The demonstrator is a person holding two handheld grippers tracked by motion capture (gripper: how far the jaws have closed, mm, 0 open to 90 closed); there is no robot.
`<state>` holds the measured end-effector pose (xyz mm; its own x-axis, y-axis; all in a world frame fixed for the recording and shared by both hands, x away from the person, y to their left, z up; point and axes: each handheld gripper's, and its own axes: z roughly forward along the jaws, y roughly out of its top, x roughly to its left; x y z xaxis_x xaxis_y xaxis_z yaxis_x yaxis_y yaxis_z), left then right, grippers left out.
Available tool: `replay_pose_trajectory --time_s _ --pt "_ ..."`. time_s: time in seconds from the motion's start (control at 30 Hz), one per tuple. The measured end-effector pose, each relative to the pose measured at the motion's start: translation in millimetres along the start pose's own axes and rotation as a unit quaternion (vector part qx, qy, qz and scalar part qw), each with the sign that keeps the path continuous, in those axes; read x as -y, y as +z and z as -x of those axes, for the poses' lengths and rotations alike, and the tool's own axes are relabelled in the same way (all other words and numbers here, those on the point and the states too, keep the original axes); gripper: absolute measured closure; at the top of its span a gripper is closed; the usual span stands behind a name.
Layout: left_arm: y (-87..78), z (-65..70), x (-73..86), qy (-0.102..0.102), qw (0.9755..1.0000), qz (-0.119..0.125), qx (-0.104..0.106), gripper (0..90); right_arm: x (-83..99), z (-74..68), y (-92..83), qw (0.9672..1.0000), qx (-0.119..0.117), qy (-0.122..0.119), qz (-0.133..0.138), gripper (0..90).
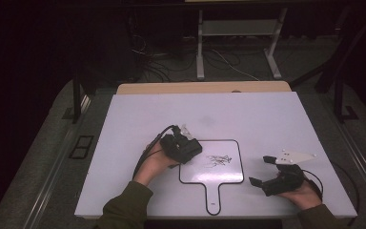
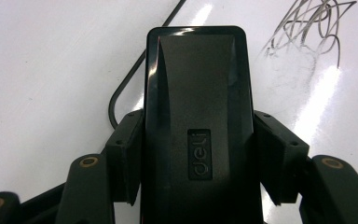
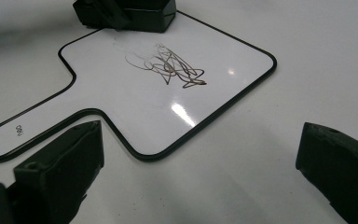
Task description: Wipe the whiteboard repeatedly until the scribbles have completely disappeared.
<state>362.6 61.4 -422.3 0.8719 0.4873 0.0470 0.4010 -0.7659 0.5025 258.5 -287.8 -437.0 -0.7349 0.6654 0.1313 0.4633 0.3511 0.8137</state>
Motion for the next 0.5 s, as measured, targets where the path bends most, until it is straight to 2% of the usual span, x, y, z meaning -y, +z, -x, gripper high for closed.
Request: replay_pose_trajectory --time_s 0.3,0.37,0.5 --pt "2.3 19.6 -6.5 0.031 0.9992 -0.005 0.027 39.0 0.0 -0.3 0.7 1.0000 0.000 0.000 0.000 0.0" --pt "3.2 23.4 -8.3 0.037 0.9990 -0.006 0.023 39.0 0.0 -0.3 0.7 1.0000 0.000 0.000 0.000 0.0" --pt "4.5 19.4 -8.8 0.030 0.9994 -0.003 0.019 39.0 0.0 -0.2 0.2 1.0000 0.000 0.000 0.000 0.0"
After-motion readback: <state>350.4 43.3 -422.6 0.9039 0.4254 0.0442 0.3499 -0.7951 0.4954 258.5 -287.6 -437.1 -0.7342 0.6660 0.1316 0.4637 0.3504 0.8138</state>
